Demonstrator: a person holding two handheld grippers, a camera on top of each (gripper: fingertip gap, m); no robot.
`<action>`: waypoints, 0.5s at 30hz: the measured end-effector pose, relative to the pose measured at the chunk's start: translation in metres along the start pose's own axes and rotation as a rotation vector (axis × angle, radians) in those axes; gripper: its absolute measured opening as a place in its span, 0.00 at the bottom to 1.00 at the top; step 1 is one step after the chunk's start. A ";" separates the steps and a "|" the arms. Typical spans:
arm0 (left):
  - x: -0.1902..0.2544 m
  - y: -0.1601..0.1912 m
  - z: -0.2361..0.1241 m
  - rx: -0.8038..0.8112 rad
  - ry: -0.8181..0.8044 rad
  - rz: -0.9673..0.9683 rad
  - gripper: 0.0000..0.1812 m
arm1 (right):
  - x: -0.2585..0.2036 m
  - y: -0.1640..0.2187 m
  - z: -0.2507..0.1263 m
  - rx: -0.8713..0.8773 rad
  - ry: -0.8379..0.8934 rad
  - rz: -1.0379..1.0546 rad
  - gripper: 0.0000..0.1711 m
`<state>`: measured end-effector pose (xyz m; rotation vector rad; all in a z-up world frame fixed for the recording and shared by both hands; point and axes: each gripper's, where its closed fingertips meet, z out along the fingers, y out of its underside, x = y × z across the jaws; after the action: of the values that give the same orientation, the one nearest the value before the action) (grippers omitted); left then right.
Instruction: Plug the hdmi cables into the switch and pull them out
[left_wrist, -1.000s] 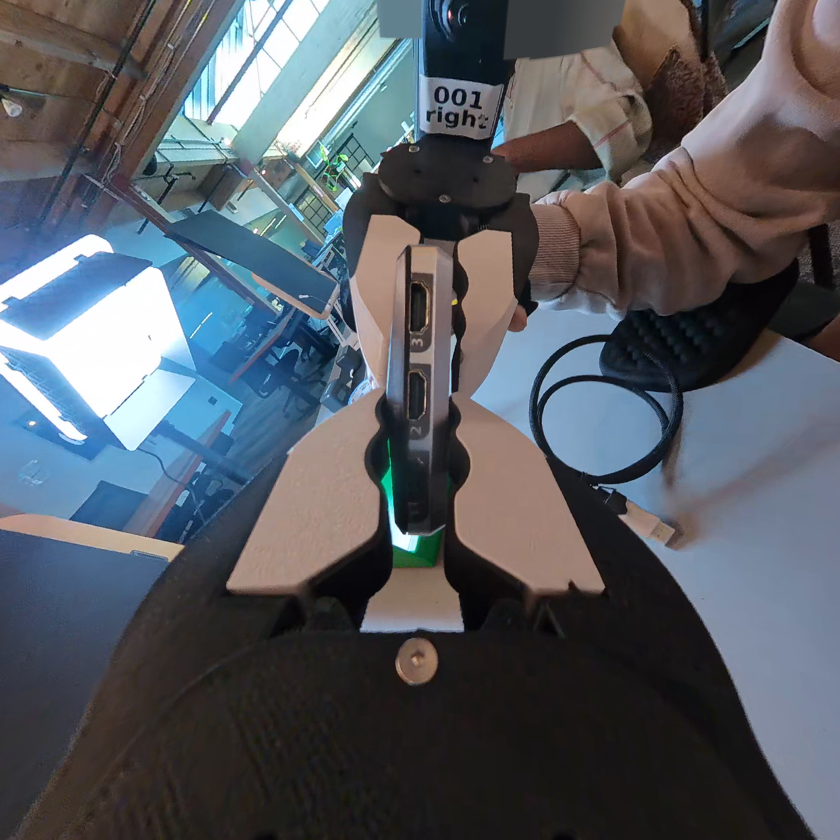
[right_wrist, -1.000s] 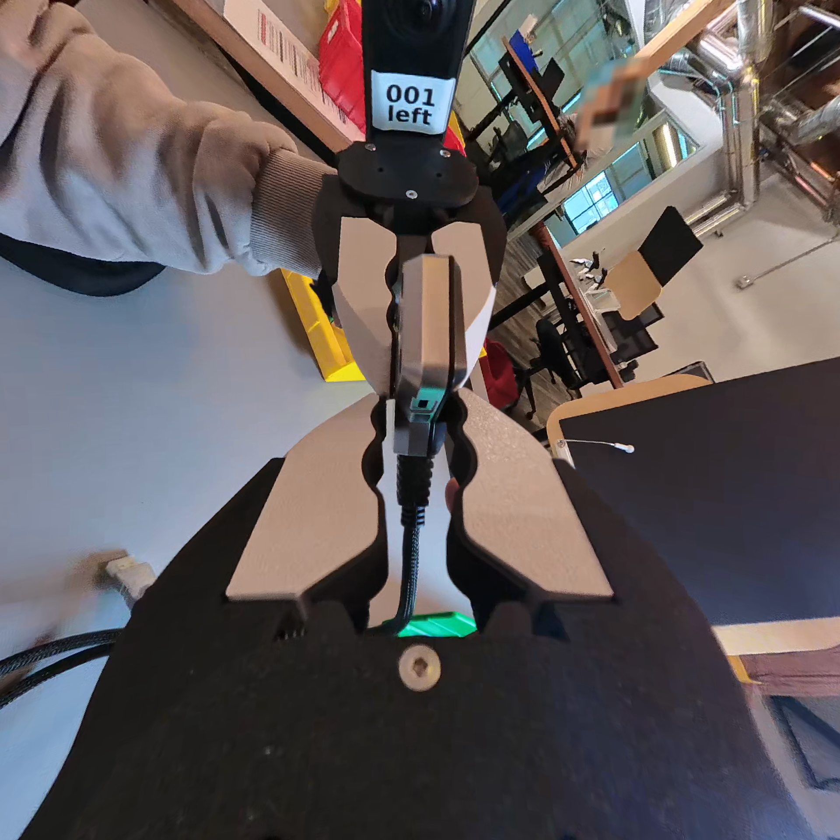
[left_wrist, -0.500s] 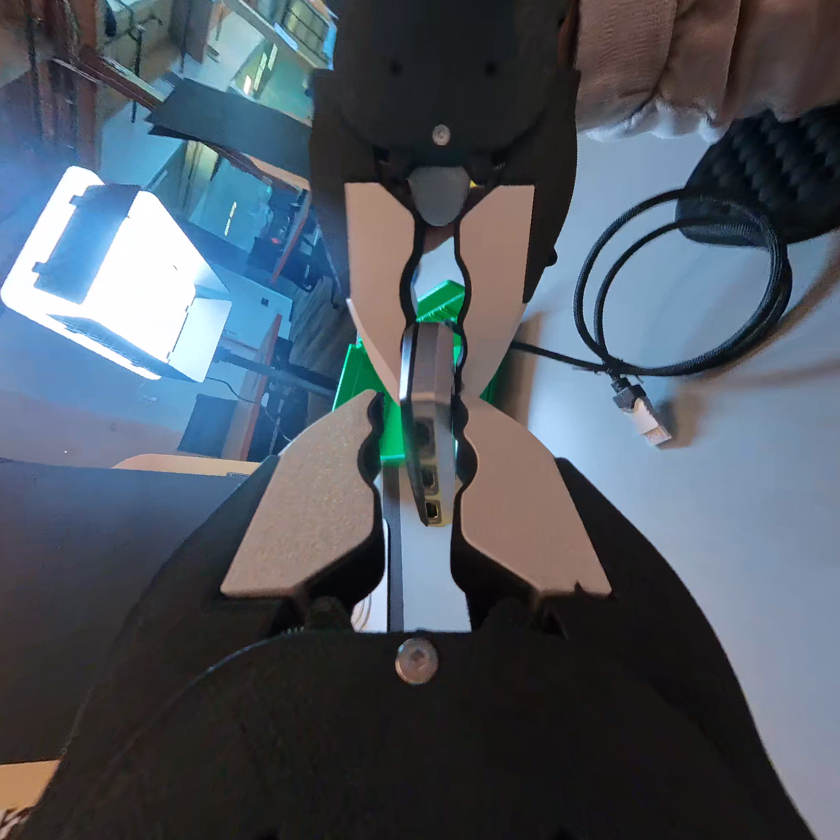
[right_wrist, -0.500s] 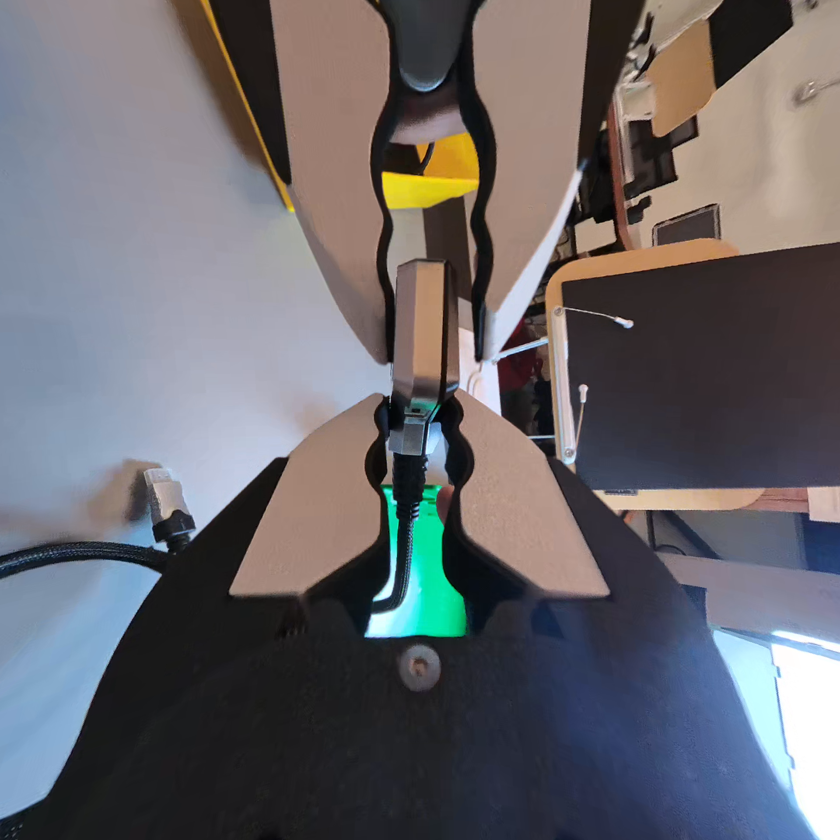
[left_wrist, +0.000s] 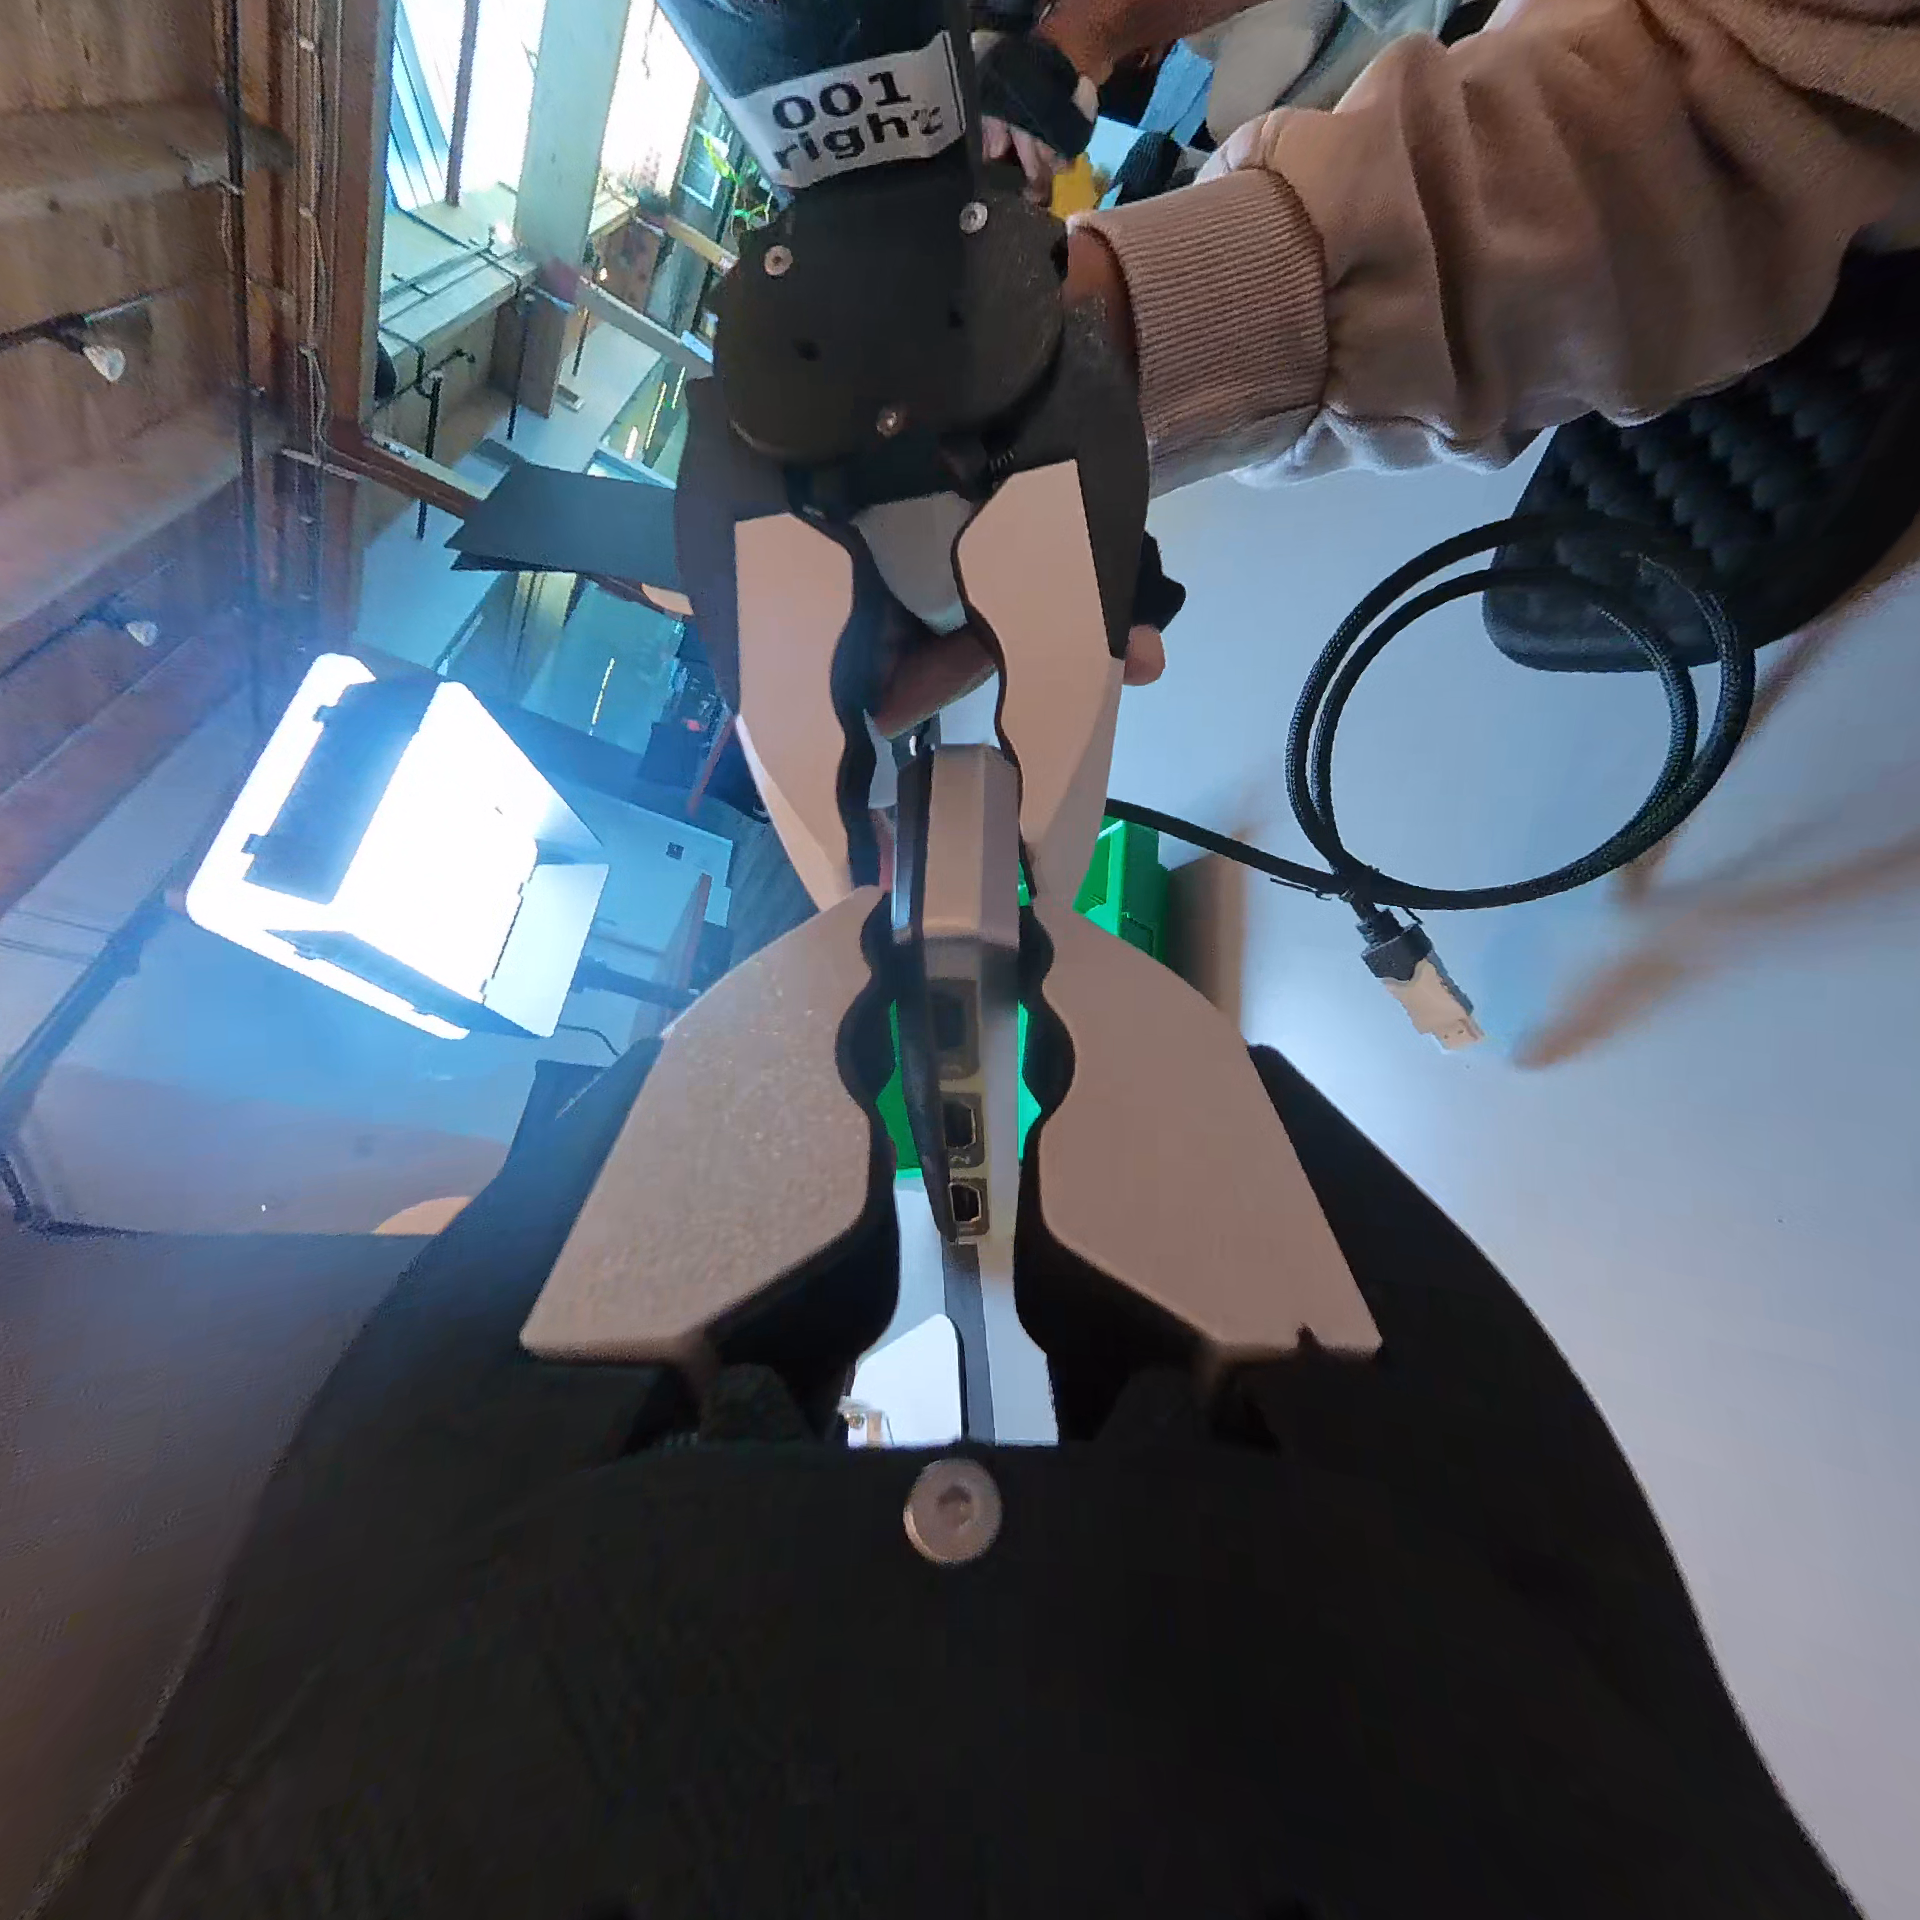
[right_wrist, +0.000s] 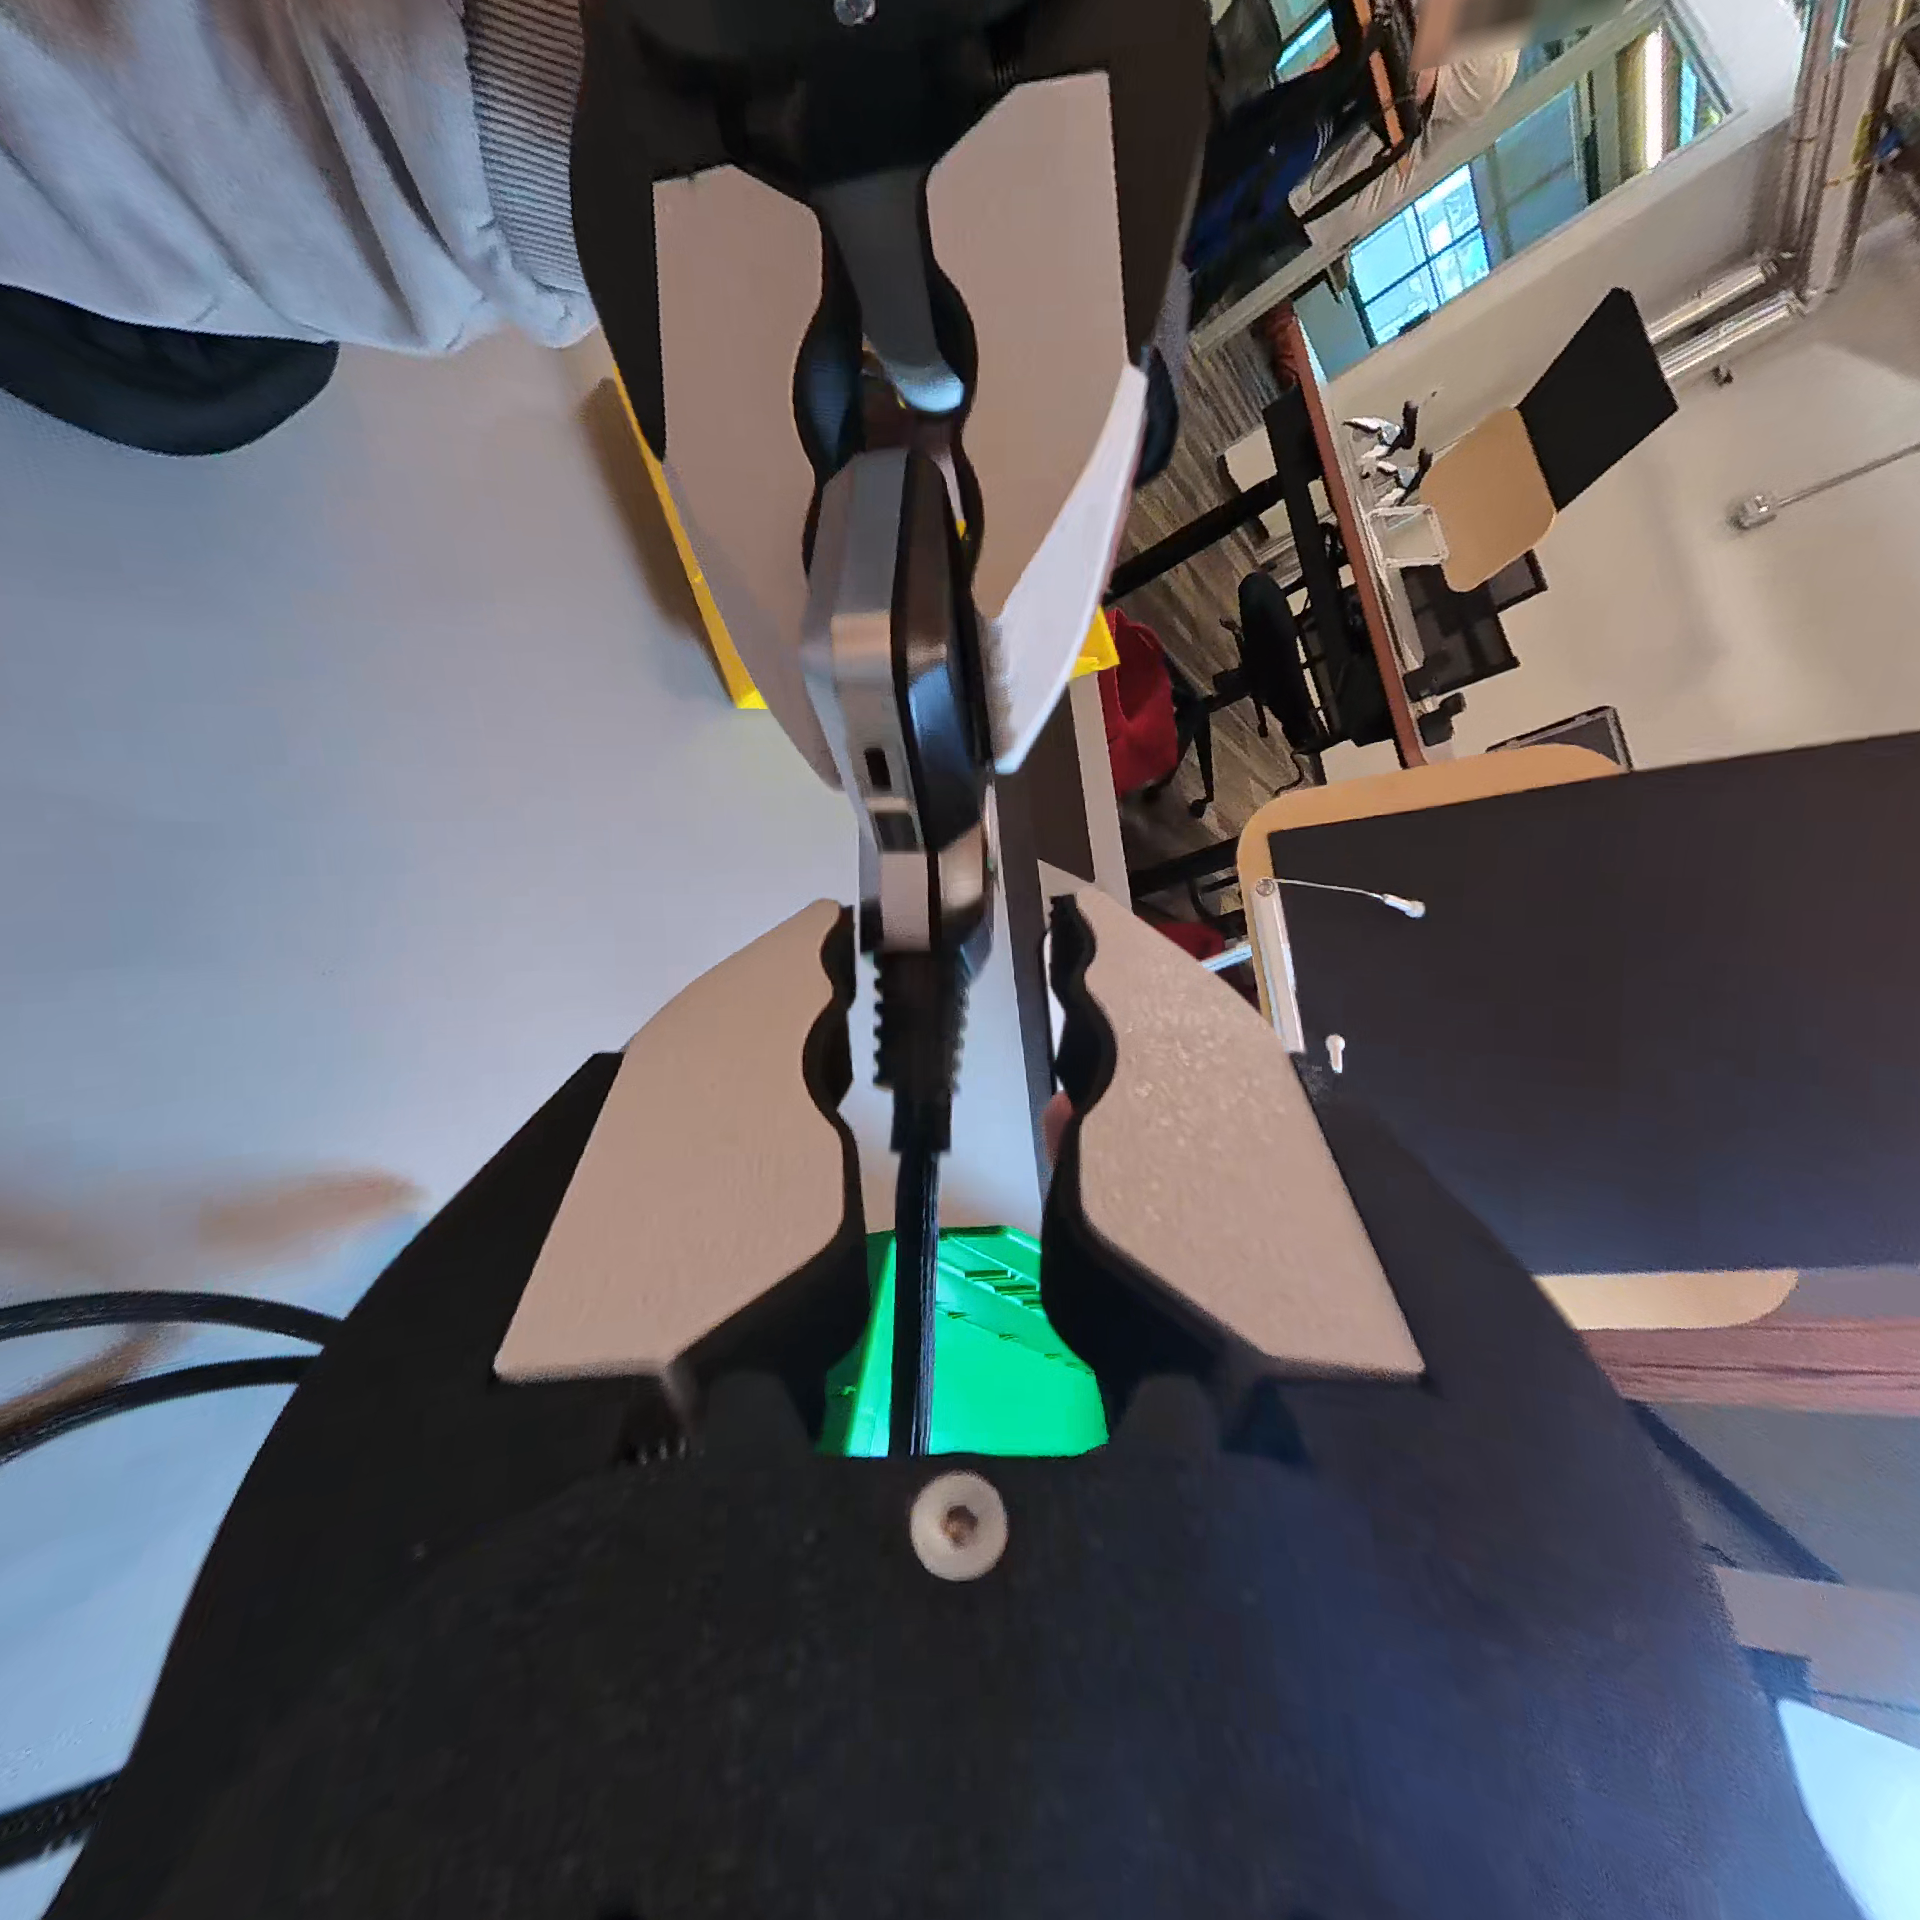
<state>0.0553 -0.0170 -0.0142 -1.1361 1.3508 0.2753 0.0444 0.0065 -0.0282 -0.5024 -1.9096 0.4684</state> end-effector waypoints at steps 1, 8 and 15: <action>0.002 -0.001 0.002 0.005 0.004 0.008 0.12 | -0.003 -0.001 0.002 -0.010 -0.004 -0.018 0.22; 0.008 -0.013 0.006 0.045 0.020 0.023 0.12 | -0.009 -0.006 0.019 -0.018 0.062 -0.201 0.16; 0.002 0.000 0.003 0.007 0.001 0.008 0.12 | 0.003 0.000 0.028 -0.098 0.169 -0.253 0.15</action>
<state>0.0575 -0.0153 -0.0165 -1.1254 1.3562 0.2759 0.0177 0.0061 -0.0360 -0.3452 -1.8070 0.1632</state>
